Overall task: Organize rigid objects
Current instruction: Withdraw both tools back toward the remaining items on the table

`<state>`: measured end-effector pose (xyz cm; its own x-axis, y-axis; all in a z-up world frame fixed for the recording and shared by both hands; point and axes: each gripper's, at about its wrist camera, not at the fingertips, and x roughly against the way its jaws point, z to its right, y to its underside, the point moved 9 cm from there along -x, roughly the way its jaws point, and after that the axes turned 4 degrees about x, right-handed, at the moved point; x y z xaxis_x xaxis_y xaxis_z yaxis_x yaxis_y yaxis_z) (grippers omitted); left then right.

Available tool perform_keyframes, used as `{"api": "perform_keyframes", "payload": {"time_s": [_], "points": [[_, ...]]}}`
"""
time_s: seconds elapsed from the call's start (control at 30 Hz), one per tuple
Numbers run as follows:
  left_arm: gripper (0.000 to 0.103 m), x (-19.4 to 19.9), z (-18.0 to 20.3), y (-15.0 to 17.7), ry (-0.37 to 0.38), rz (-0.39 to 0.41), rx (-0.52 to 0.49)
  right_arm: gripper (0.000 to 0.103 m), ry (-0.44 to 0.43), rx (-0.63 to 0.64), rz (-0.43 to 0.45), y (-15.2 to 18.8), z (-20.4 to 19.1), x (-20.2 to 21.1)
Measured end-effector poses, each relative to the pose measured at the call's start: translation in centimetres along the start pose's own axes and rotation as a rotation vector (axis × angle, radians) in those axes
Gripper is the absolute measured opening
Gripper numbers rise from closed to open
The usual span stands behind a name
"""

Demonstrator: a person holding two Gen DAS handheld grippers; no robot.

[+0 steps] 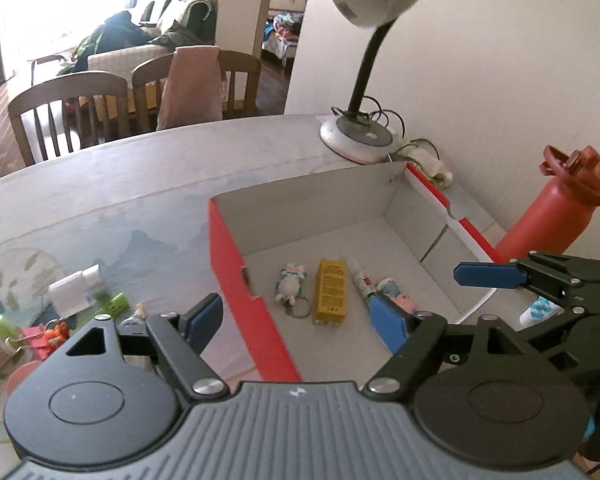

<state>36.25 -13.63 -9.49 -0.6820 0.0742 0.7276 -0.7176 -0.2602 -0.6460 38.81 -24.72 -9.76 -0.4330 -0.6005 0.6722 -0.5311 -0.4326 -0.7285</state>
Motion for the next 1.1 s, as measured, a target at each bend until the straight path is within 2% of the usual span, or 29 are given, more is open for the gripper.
{"api": "perform_keyframes", "payload": {"time_s": [0.27,0.5,0.67,0.73,0.9,1.1], "points": [[0.085,4.0,-4.4,1.2,0.013,0.043,0.019,0.091,-0.013,-0.024,0.018,-0.5,-5.2,-0.1],[0.089,7.1,-9.2,2.3,0.023,0.066,0.031,0.091,-0.018,-0.038,0.015,-0.9,-9.4,-1.7],[0.095,8.8,-12.8,3.3,0.021,0.077,0.041,0.091,-0.015,-0.043,0.005,-0.8,-12.2,-3.1],[0.099,9.1,-14.1,3.6,0.011,0.076,0.046,0.091,-0.006,-0.041,0.0,-0.5,-13.3,-3.6],[0.1,9.9,-17.5,4.3,0.02,0.085,0.05,0.091,0.021,-0.043,-0.015,-0.4,-15.3,-5.7],[0.102,9.5,-22.4,5.1,-0.032,0.079,0.078,0.091,0.085,-0.063,-0.035,-0.2,-16.7,-8.7]]}}
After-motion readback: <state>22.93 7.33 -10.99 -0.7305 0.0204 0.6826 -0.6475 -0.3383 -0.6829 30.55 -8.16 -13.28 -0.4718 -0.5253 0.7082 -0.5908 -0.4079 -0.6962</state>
